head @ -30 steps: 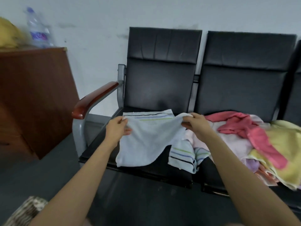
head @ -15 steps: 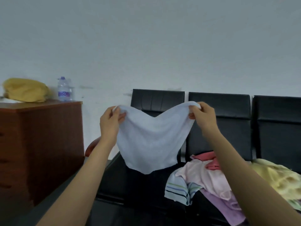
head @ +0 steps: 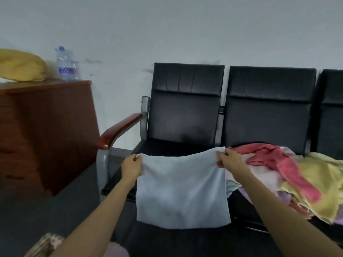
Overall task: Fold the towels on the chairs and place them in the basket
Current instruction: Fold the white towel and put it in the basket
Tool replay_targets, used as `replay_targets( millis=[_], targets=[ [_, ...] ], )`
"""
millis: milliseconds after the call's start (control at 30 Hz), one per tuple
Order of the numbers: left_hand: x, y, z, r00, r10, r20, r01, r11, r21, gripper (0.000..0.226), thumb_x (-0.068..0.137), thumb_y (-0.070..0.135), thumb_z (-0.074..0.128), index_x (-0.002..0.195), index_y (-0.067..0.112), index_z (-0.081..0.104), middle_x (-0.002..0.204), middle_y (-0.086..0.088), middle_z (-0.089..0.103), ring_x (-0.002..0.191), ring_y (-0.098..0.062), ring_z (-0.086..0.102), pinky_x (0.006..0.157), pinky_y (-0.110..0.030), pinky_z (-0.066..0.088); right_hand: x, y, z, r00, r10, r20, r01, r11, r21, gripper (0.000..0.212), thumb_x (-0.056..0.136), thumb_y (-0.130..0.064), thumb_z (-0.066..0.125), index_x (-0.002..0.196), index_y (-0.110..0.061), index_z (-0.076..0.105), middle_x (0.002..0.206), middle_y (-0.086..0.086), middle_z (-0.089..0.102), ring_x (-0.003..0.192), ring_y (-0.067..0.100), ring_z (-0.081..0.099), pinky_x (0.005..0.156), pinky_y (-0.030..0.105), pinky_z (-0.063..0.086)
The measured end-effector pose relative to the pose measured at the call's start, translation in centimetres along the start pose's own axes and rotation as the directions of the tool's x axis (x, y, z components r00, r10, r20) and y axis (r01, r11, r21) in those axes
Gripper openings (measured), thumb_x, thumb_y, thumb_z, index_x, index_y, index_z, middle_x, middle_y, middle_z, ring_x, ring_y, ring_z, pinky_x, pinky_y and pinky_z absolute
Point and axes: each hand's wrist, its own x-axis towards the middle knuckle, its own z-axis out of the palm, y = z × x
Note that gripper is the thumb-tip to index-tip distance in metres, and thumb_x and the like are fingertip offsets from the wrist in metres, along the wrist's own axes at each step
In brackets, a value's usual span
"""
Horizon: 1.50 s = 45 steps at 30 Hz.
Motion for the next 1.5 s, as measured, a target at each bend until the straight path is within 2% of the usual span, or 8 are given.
replay_targets(
  millis=[167, 333, 567, 767, 900, 1067, 1267, 1500],
  targets=[
    [5.2, -1.2, 2.4, 0.995, 0.092, -0.030, -0.084, 0.975, 0.205, 0.031, 0.098, 0.024, 0.045, 0.103, 0.000, 0.063, 0.103, -0.015, 0.062, 0.100, -0.032, 0.056, 0.084, -0.037, 0.043, 5.7, 2.3, 2.5, 0.994, -0.022, -0.103, 0.013, 0.996, -0.090, 0.030, 0.095, -0.019, 0.048, 0.066, -0.013, 0.044, 0.067, 0.003, 0.047, 0.070, 0.024, 0.050, 0.071, 0.041, 0.047],
    [13.9, -0.7, 6.7, 0.993, 0.082, -0.088, -0.074, 0.993, 0.094, 0.030, 0.097, 0.023, 0.046, 0.087, -0.003, 0.056, 0.086, -0.013, 0.055, 0.081, -0.023, 0.047, 0.074, -0.035, 0.038, 15.0, 2.8, 5.0, 0.992, -0.022, -0.126, -0.009, 0.970, -0.245, 0.016, 0.091, -0.017, 0.046, 0.076, -0.014, 0.049, 0.089, 0.010, 0.054, 0.085, 0.026, 0.049, 0.073, 0.031, 0.036],
    [20.6, -9.5, 13.6, 0.991, -0.065, 0.118, -0.004, 0.862, 0.507, 0.033, 0.099, 0.023, 0.044, 0.105, -0.004, 0.062, 0.107, -0.024, 0.063, 0.102, -0.038, 0.058, 0.084, -0.038, 0.044, 21.3, 12.8, 9.7, 0.994, 0.093, 0.065, -0.034, 0.793, -0.608, 0.028, 0.098, -0.019, 0.041, 0.111, -0.002, 0.059, 0.112, 0.017, 0.062, 0.106, 0.035, 0.056, 0.089, 0.035, 0.042],
    [21.8, -12.0, 14.2, 0.987, 0.026, 0.159, -0.118, 0.792, 0.599, 0.020, 0.094, 0.023, 0.049, 0.096, 0.009, 0.064, 0.107, -0.017, 0.057, 0.092, -0.032, 0.057, 0.082, -0.036, 0.044, 23.0, 16.7, 10.6, 0.986, 0.145, 0.087, -0.073, 0.830, -0.553, 0.032, 0.092, -0.022, 0.058, 0.121, -0.011, 0.053, 0.121, 0.012, 0.054, 0.108, 0.029, 0.055, 0.093, 0.032, 0.040],
    [22.9, -12.3, 13.6, 0.968, 0.029, 0.248, -0.174, 0.792, 0.586, 0.003, 0.090, 0.022, 0.060, 0.093, 0.020, 0.061, 0.114, -0.008, 0.054, 0.090, -0.018, 0.051, 0.080, -0.031, 0.039, 24.8, 16.4, 10.3, 0.964, 0.167, 0.205, -0.003, 0.782, -0.624, 0.032, 0.091, -0.022, 0.062, 0.121, -0.013, 0.057, 0.129, 0.011, 0.050, 0.113, 0.026, 0.053, 0.103, 0.032, 0.038],
    [23.3, -11.3, 13.4, 0.941, -0.135, 0.310, -0.079, 0.803, 0.591, 0.036, 0.089, 0.014, 0.064, 0.124, 0.010, 0.056, 0.125, -0.013, 0.055, 0.114, -0.026, 0.053, 0.091, -0.029, 0.040, 25.3, 15.1, 10.1, 0.925, 0.233, 0.301, 0.049, 0.710, -0.702, 0.032, 0.093, -0.020, 0.057, 0.124, -0.011, 0.052, 0.126, 0.009, 0.055, 0.114, 0.025, 0.052, 0.091, 0.028, 0.038],
    [21.3, -10.5, 12.2, 0.947, -0.096, 0.306, -0.113, 0.792, 0.600, 0.009, 0.090, 0.014, 0.061, 0.096, 0.008, 0.058, 0.105, -0.011, 0.052, 0.080, -0.016, 0.049, 0.076, -0.026, 0.039, 22.6, 12.2, 9.5, 0.974, 0.065, 0.216, 0.119, 0.667, -0.736, 0.021, 0.095, -0.020, 0.050, 0.113, -0.011, 0.056, 0.114, 0.009, 0.050, 0.099, 0.027, 0.054, 0.079, 0.030, 0.040],
    [15.8, -5.4, 7.2, 0.971, 0.080, 0.225, -0.169, 0.895, 0.412, 0.020, 0.091, 0.022, 0.062, 0.088, 0.003, 0.054, 0.076, -0.008, 0.059, 0.071, -0.019, 0.054, 0.060, -0.025, 0.040, 17.5, 6.1, 4.5, 0.978, -0.058, 0.199, 0.191, 0.628, -0.754, 0.019, 0.091, -0.028, 0.058, 0.089, -0.010, 0.052, 0.091, 0.012, 0.061, 0.091, 0.032, 0.061, 0.075, 0.035, 0.043]
  ],
)
